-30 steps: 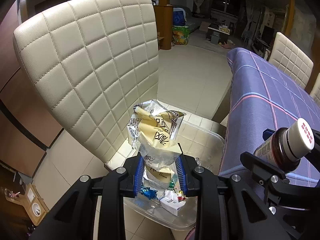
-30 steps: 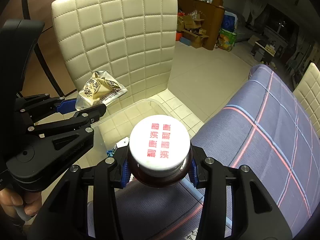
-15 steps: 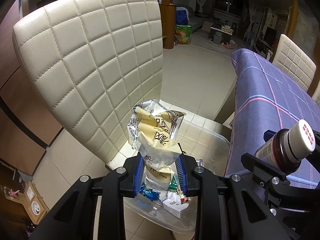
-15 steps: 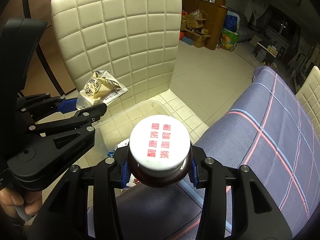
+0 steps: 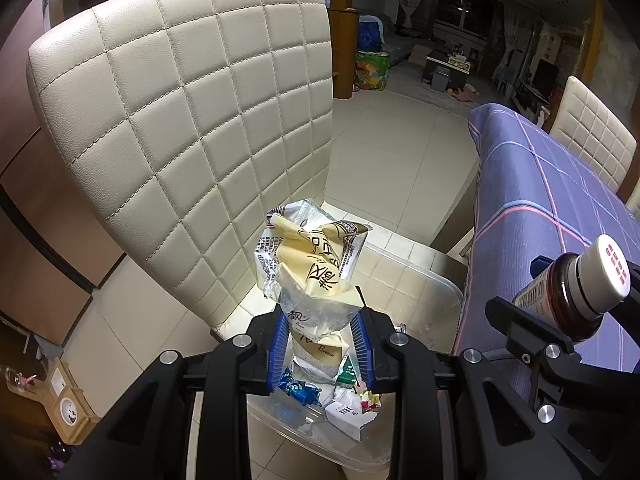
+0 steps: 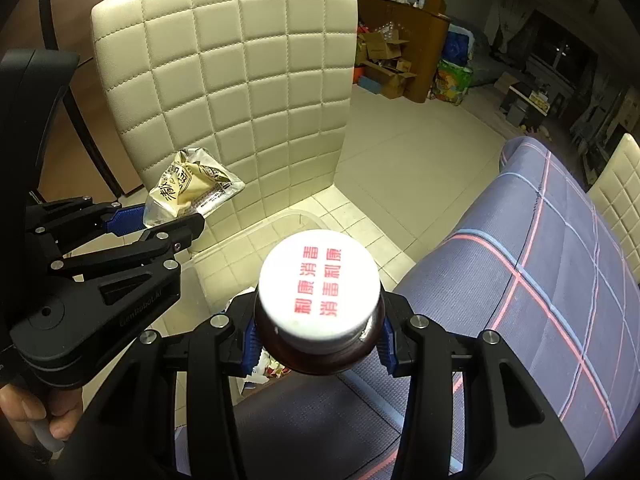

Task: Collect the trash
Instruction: 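Open the right tool to drop the medicine bottle into the bin, then open the left tool to drop the snack bag into the bin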

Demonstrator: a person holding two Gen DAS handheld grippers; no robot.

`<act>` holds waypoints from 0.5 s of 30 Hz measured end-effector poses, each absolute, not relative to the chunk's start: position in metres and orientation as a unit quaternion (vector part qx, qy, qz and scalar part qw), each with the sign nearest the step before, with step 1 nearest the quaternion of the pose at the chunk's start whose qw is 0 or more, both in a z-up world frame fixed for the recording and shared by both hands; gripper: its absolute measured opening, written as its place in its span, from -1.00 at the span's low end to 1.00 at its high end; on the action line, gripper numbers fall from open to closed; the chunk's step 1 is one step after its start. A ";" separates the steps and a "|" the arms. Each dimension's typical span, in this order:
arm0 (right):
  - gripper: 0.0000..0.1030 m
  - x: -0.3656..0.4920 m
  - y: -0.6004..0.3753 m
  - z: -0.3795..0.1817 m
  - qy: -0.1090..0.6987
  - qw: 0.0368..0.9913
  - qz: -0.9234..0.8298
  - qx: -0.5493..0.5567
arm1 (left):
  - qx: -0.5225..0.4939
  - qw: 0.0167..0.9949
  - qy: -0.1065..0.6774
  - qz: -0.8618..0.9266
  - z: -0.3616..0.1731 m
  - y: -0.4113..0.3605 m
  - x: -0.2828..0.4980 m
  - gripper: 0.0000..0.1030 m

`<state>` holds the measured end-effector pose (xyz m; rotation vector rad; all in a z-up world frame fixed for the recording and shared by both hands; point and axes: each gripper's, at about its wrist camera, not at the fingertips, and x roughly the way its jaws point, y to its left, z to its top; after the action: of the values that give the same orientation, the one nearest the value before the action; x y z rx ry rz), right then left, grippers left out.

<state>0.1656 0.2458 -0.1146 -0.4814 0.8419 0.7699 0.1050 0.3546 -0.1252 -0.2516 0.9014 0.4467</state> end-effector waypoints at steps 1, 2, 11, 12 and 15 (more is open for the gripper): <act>0.08 0.166 0.246 -0.114 0.392 0.816 0.360 -0.226 | -0.120 0.869 0.431 0.214 -0.125 0.354 0.105 -0.45; 0.29 0.165 0.245 -0.113 0.387 0.820 0.356 -0.225 | -0.120 0.869 0.431 0.213 -0.125 0.355 0.105 -0.45; 0.32 0.169 0.242 -0.111 0.381 0.829 0.346 -0.221 | -0.117 0.868 0.434 0.213 -0.125 0.354 0.107 -0.45; 0.32 0.169 0.241 -0.112 0.381 0.829 0.346 -0.221 | -0.118 0.868 0.434 0.212 -0.125 0.354 0.107 -0.44; 0.32 0.170 0.240 -0.112 0.383 0.828 0.345 -0.220 | -0.117 0.868 0.434 0.211 -0.125 0.353 0.108 -0.44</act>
<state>0.1698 0.2399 -0.1125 -0.4677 0.8139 0.7324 0.1077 0.3527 -0.1252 -0.2446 0.9082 0.4419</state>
